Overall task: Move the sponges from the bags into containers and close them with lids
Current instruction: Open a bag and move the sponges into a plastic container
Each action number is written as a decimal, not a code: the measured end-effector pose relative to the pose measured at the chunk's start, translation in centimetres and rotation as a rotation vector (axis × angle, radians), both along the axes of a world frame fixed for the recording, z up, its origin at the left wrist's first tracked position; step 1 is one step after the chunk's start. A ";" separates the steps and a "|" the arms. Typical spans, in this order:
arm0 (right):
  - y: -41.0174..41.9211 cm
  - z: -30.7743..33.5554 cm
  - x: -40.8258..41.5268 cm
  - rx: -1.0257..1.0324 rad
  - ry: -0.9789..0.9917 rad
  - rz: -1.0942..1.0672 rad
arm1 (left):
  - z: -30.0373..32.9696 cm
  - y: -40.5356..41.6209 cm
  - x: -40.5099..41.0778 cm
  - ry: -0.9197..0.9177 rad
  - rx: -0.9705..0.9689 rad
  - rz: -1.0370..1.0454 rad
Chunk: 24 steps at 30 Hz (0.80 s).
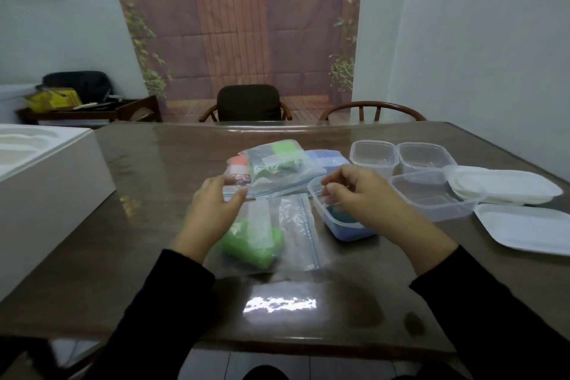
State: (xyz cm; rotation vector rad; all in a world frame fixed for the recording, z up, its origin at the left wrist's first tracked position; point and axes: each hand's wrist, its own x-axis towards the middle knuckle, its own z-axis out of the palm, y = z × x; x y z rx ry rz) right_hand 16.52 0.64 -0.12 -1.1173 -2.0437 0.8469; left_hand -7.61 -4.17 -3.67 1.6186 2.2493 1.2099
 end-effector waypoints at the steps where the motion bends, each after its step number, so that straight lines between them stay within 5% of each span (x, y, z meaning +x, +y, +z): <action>1: -0.2 -0.4 -0.6 -0.066 -0.011 -0.005 | -0.5 0.2 -1.0 -0.027 -0.011 0.055; 11: -3.1 -2.5 -4.4 -0.089 -0.468 -0.039 | -3.6 -0.3 -2.3 -0.154 -0.171 0.194; 17: -3.1 -3.2 -4.9 -0.230 -0.032 -0.010 | -3.4 -0.5 -1.8 -0.054 -0.202 0.172; 21: -2.5 -2.7 -5.4 -0.690 0.530 -0.012 | -3.3 -0.6 -1.6 -0.002 -0.185 0.145; 24: -1.8 -3.3 -5.6 -0.576 0.341 0.028 | -3.4 -0.5 -1.5 0.025 -0.166 0.136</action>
